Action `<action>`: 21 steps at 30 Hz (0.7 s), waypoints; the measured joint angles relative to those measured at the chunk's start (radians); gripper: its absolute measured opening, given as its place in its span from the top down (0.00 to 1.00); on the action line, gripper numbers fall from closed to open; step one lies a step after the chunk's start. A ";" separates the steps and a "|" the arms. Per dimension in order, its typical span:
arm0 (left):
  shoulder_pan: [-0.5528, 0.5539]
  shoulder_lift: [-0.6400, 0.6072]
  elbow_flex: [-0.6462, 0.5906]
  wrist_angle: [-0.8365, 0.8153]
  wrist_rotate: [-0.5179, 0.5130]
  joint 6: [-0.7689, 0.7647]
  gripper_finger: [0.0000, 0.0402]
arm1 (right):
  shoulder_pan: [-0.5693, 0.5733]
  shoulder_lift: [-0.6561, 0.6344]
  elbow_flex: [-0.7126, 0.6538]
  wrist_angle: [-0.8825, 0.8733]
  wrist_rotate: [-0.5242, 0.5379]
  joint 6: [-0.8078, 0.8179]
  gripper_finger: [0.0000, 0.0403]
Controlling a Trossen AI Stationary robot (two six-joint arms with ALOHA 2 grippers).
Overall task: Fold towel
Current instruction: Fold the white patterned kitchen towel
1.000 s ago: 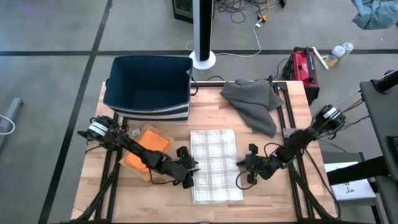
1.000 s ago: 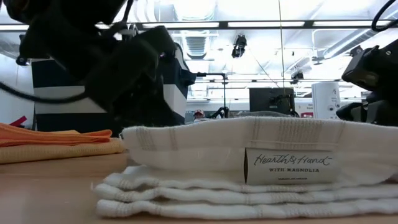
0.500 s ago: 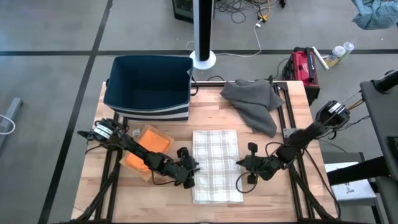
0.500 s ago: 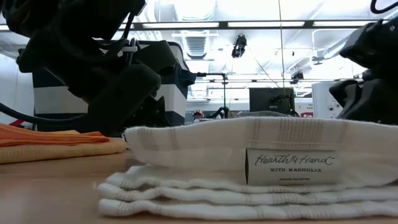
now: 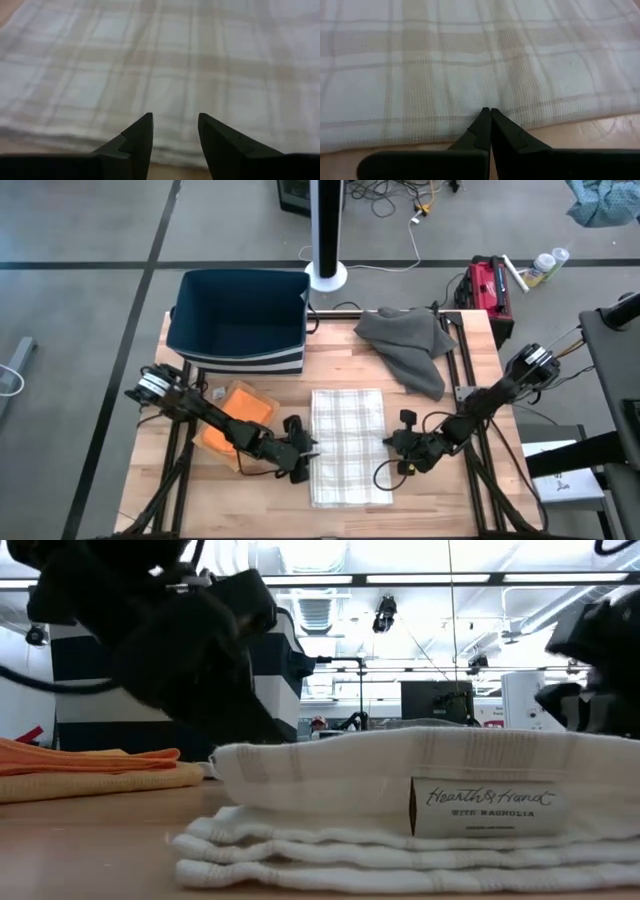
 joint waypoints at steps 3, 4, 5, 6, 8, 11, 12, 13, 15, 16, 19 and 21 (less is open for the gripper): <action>0.006 0.017 -0.002 0.008 -0.018 0.005 0.62 | 0.000 -0.030 0.031 0.005 -0.004 -0.041 1.00; 0.010 0.025 -0.002 0.006 -0.023 0.005 0.62 | 0.000 -0.034 0.040 0.011 -0.003 -0.047 1.00; 0.013 0.035 -0.003 0.006 -0.026 0.005 0.62 | 0.000 -0.034 0.044 0.008 -0.003 -0.050 1.00; 0.015 0.044 -0.003 0.005 -0.029 0.005 0.63 | 0.000 -0.034 0.046 0.003 -0.001 -0.051 1.00; 0.019 0.063 -0.004 0.009 -0.031 0.002 0.65 | 0.000 -0.027 0.051 0.007 0.003 -0.041 1.00; 0.019 0.078 -0.003 0.016 -0.024 -0.003 0.68 | 0.000 -0.014 0.047 0.005 0.003 -0.022 1.00; 0.019 0.083 -0.001 0.020 -0.022 -0.003 0.69 | 0.000 -0.007 0.046 0.009 0.001 -0.015 1.00; 0.019 0.085 0.000 0.020 -0.016 -0.003 0.70 | 0.000 0.001 0.044 0.008 -0.002 -0.003 1.00; 0.019 0.086 0.000 0.016 -0.005 -0.002 0.74 | 0.000 0.010 0.042 -0.002 -0.015 0.008 1.00; 0.019 0.083 0.000 0.016 -0.003 0.005 0.76 | 0.000 0.014 0.042 0.000 -0.021 0.011 1.00; 0.022 0.063 0.003 -0.003 0.002 0.041 0.85 | 0.000 0.018 0.042 -0.004 -0.023 0.013 1.00; 0.023 0.051 0.015 -0.012 0.002 0.058 0.92 | 0.000 0.018 0.043 -0.005 -0.023 0.015 1.00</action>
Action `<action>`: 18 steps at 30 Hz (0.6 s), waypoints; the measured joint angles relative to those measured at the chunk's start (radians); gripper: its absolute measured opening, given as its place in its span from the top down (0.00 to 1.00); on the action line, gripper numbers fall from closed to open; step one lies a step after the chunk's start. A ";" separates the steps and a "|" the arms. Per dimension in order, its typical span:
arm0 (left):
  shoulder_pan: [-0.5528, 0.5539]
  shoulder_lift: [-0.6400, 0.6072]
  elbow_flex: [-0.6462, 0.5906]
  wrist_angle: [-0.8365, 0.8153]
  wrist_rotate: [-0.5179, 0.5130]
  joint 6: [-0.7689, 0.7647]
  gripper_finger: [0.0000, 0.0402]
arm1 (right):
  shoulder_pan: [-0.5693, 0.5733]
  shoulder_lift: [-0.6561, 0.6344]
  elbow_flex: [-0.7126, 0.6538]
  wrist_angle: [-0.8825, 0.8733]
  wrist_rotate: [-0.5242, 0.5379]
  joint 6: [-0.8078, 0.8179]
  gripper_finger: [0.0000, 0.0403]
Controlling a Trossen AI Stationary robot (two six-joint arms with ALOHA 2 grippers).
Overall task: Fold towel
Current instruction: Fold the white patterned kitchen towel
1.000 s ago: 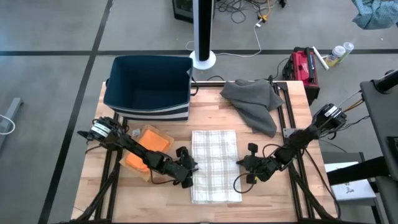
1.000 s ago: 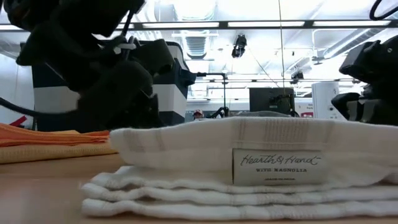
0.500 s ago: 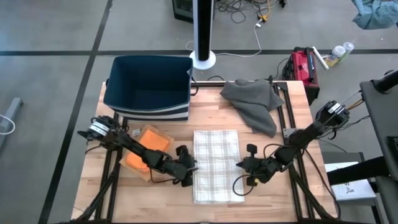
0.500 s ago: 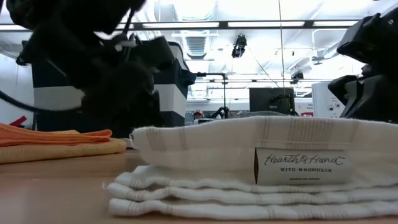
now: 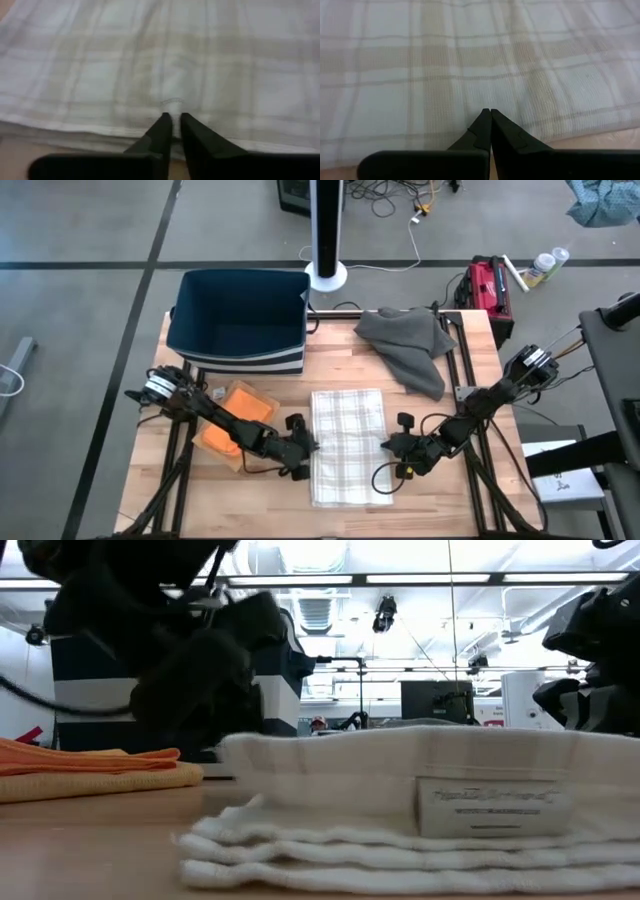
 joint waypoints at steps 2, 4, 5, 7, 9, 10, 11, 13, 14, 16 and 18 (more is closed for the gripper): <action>0.001 -0.015 0.015 0.000 0.019 0.014 0.97 | 0.000 0.000 0.003 -0.007 0.000 0.009 1.00; 0.002 -0.028 0.031 0.002 0.070 0.036 0.99 | 0.000 0.000 0.005 -0.006 0.000 0.011 1.00; 0.002 -0.032 0.038 0.000 0.100 0.046 0.98 | 0.000 0.000 0.006 -0.005 0.000 0.011 1.00; 0.002 -0.038 0.052 -0.023 0.151 0.056 0.95 | 0.000 0.000 0.006 -0.006 0.000 0.015 1.00; 0.001 -0.043 0.067 -0.056 0.155 0.057 0.92 | 0.000 0.000 0.006 -0.006 0.000 0.015 1.00; 0.001 -0.045 0.072 -0.074 0.154 0.055 0.90 | 0.000 0.000 0.006 -0.006 0.000 0.015 1.00; 0.002 -0.045 0.076 -0.093 0.147 0.054 0.88 | 0.000 0.000 0.006 -0.006 0.000 0.015 1.00; 0.003 -0.045 0.076 -0.147 0.120 0.046 0.85 | 0.000 0.000 0.006 -0.006 0.000 0.016 1.00; 0.004 -0.045 0.076 -0.172 0.114 0.037 0.83 | 0.000 0.000 0.006 -0.006 0.000 0.018 1.00; 0.006 -0.045 0.075 -0.220 0.107 0.015 0.80 | 0.000 0.000 0.006 -0.006 0.000 0.022 1.00; 0.007 -0.045 0.074 -0.257 0.103 -0.007 0.77 | 0.000 0.000 0.006 -0.006 0.000 0.023 1.00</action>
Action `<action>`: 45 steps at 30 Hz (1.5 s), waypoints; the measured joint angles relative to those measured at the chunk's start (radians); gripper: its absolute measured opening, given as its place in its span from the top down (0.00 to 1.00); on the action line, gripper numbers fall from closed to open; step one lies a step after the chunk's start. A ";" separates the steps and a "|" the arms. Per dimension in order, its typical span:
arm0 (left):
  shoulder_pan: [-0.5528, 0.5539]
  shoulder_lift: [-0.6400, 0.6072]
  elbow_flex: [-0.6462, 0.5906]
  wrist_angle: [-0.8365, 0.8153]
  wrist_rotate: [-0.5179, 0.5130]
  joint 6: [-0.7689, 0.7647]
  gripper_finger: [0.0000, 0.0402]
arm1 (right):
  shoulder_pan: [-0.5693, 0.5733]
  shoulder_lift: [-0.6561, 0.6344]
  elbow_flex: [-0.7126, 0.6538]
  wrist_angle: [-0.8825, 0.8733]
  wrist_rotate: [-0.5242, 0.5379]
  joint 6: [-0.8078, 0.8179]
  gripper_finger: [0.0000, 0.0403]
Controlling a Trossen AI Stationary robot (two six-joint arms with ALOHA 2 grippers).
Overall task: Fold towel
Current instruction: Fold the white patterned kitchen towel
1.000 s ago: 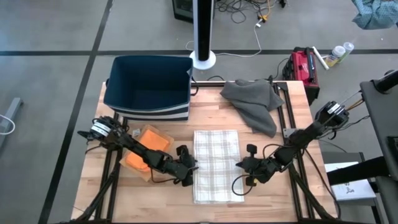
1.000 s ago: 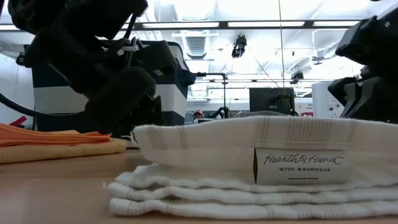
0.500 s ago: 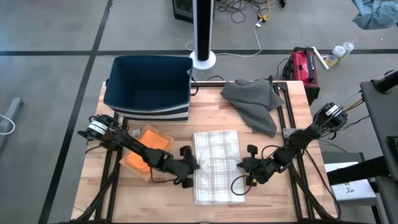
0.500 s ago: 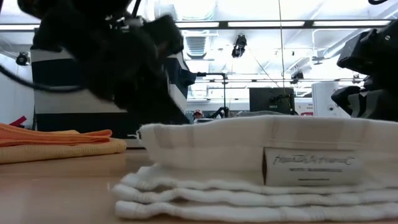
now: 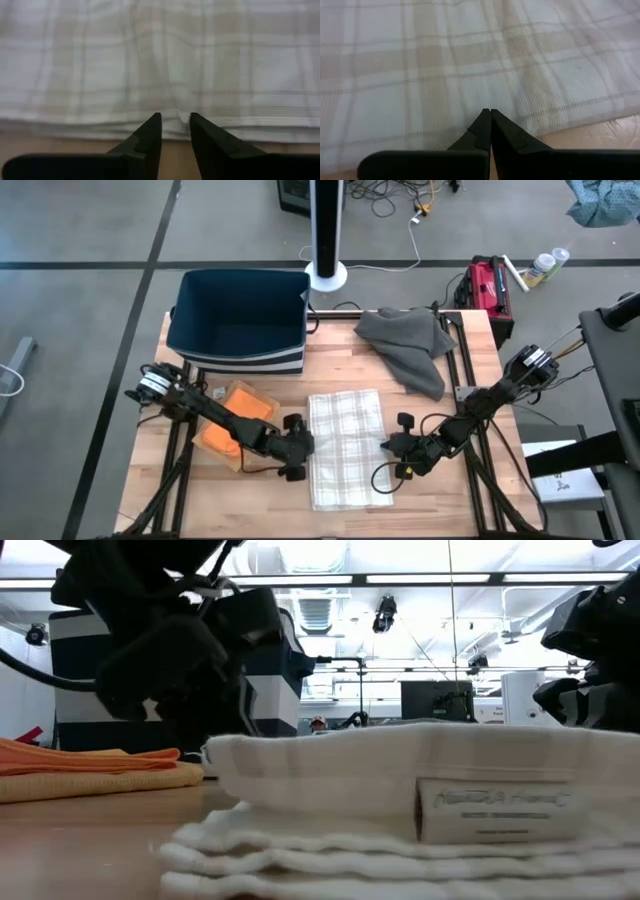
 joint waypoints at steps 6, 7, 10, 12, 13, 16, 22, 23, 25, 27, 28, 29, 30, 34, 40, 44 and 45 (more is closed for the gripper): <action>0.000 -0.007 -0.007 -0.051 -0.001 -0.024 0.67 | 0.000 -0.003 0.001 -0.003 -0.002 -0.004 1.00; 0.000 -0.014 -0.007 -0.058 -0.001 -0.024 0.65 | 0.000 -0.009 0.005 -0.007 -0.003 -0.005 1.00; 0.000 -0.054 -0.007 -0.086 -0.001 -0.021 0.61 | 0.000 -0.031 0.041 -0.004 -0.002 -0.026 1.00; 0.001 -0.087 -0.007 -0.092 -0.007 -0.015 0.58 | 0.000 -0.035 0.076 0.002 0.004 -0.061 1.00; 0.002 -0.100 -0.007 -0.086 -0.022 -0.005 0.57 | 0.000 -0.035 0.094 0.003 0.008 -0.075 1.00; 0.011 -0.116 -0.009 -0.024 -0.128 0.022 0.54 | -0.010 0.004 0.156 0.027 0.010 -0.129 1.00; 0.113 -0.073 -0.041 0.068 -0.146 0.048 0.56 | -0.031 0.194 0.262 0.263 0.003 -0.211 1.00; 0.130 -0.059 -0.041 0.070 -0.146 0.049 0.57 | -0.032 0.237 0.283 0.321 0.001 -0.220 1.00; 0.162 -0.030 -0.044 0.073 -0.143 0.051 0.59 | -0.031 0.332 0.333 0.433 -0.023 -0.237 1.00; 0.186 -0.004 -0.047 0.069 -0.134 0.059 0.61 | -0.031 0.422 0.398 0.489 -0.049 -0.243 1.00; 0.196 0.008 -0.049 0.069 -0.125 0.062 0.62 | -0.031 0.467 0.436 0.497 -0.053 -0.243 1.00; 0.205 0.019 -0.050 0.071 -0.122 0.062 0.63 | -0.031 0.510 0.476 0.497 -0.056 -0.239 1.00; 0.213 0.025 -0.050 0.079 -0.122 0.063 0.64 | -0.031 0.551 0.516 0.496 -0.068 -0.237 1.00; 0.231 0.034 -0.062 0.089 -0.121 0.063 0.67 | -0.031 0.682 0.658 0.483 -0.155 -0.224 1.00; 0.236 0.023 -0.081 0.074 -0.122 0.090 0.69 | -0.029 0.747 0.769 0.379 -0.148 -0.193 1.00; 0.237 -0.004 -0.084 0.044 -0.121 0.120 0.69 | -0.024 0.748 0.768 0.375 -0.147 -0.198 1.00; 0.238 -0.017 -0.084 0.026 -0.122 0.128 0.69 | -0.024 0.746 0.766 0.372 -0.148 -0.198 1.00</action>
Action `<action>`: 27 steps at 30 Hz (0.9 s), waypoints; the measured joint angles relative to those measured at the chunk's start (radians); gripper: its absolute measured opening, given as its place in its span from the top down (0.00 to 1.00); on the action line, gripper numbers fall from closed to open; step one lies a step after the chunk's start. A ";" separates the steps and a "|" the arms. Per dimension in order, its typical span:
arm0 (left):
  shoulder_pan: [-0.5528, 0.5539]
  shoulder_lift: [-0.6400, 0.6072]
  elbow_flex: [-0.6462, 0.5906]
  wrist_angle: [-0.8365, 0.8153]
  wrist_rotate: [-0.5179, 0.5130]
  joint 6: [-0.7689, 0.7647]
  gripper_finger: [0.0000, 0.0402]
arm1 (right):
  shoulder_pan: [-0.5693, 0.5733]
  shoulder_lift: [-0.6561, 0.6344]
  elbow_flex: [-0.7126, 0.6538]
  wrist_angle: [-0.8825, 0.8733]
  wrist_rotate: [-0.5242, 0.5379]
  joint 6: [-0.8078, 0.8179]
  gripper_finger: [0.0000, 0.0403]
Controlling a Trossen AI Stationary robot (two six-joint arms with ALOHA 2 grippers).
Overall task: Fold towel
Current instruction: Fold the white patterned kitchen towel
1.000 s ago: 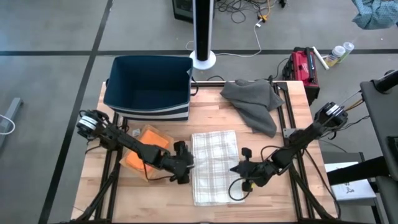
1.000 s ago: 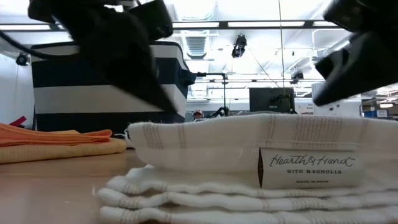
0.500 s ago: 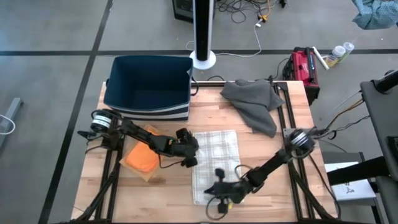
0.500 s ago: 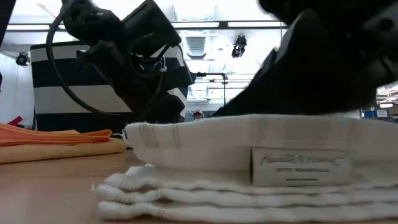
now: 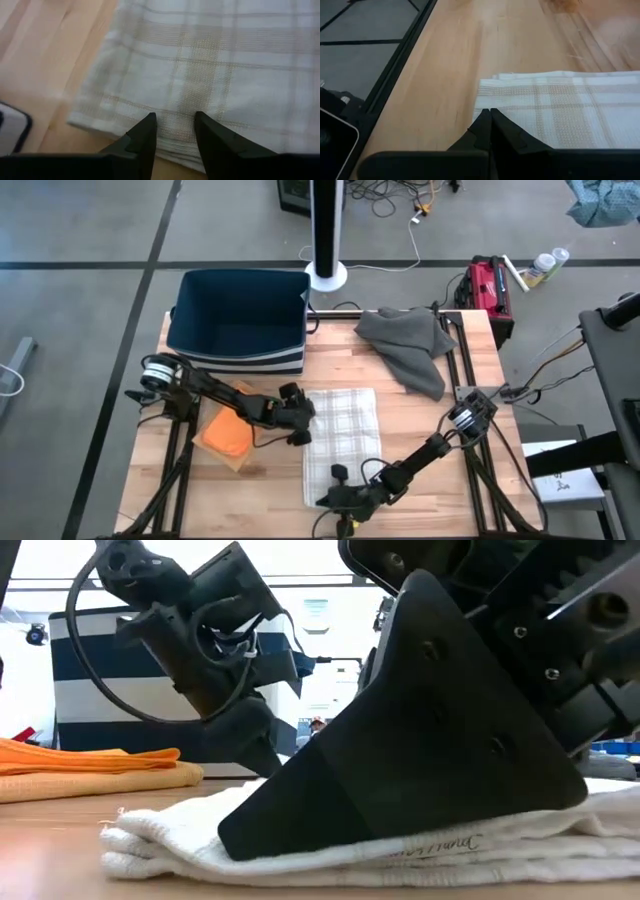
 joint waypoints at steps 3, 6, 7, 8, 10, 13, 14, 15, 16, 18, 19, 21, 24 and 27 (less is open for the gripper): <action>0.001 -0.049 0.001 -0.069 -0.021 0.010 0.68 | 0.001 -0.001 -0.001 -0.003 -0.001 0.000 1.00; 0.001 -0.118 0.002 -0.103 -0.027 -0.005 0.67 | 0.002 -0.012 -0.003 -0.014 -0.006 -0.001 1.00; -0.003 -0.141 -0.003 -0.108 -0.025 -0.015 0.67 | 0.002 -0.024 -0.005 -0.027 -0.008 -0.009 1.00; -0.009 -0.159 -0.008 -0.109 -0.012 -0.025 0.66 | 0.002 -0.038 -0.006 -0.041 -0.010 -0.019 1.00; -0.029 -0.188 -0.016 -0.100 0.033 -0.047 0.66 | 0.003 -0.077 -0.007 -0.074 0.003 -0.029 1.00; -0.073 -0.212 -0.034 -0.030 0.061 -0.094 0.67 | 0.003 -0.163 -0.010 -0.161 0.025 -0.009 1.00; -0.093 -0.212 -0.044 0.021 0.062 -0.105 0.68 | 0.001 -0.195 -0.021 -0.198 0.027 0.004 1.00; -0.113 -0.210 -0.062 0.073 0.065 -0.108 0.68 | -0.001 -0.219 -0.033 -0.224 0.031 0.006 1.00; -0.134 -0.200 -0.081 0.137 0.067 -0.110 0.69 | -0.001 -0.243 -0.051 -0.231 0.038 0.004 1.00; -0.173 -0.172 -0.116 0.270 0.075 -0.110 0.70 | 0.001 -0.297 -0.110 -0.244 0.074 -0.014 1.00; -0.187 -0.158 -0.131 0.310 0.077 -0.108 0.71 | 0.001 -0.324 -0.141 -0.240 0.083 -0.009 1.00; -0.204 -0.126 -0.152 0.341 0.074 -0.117 0.72 | 0.002 -0.384 -0.219 -0.227 0.109 0.025 1.00; -0.211 -0.078 -0.186 0.338 0.069 -0.143 0.74 | 0.002 -0.456 -0.346 -0.193 0.128 0.099 1.00; -0.212 -0.027 -0.206 0.388 0.057 -0.159 0.75 | 0.001 -0.523 -0.456 -0.160 0.159 0.156 1.00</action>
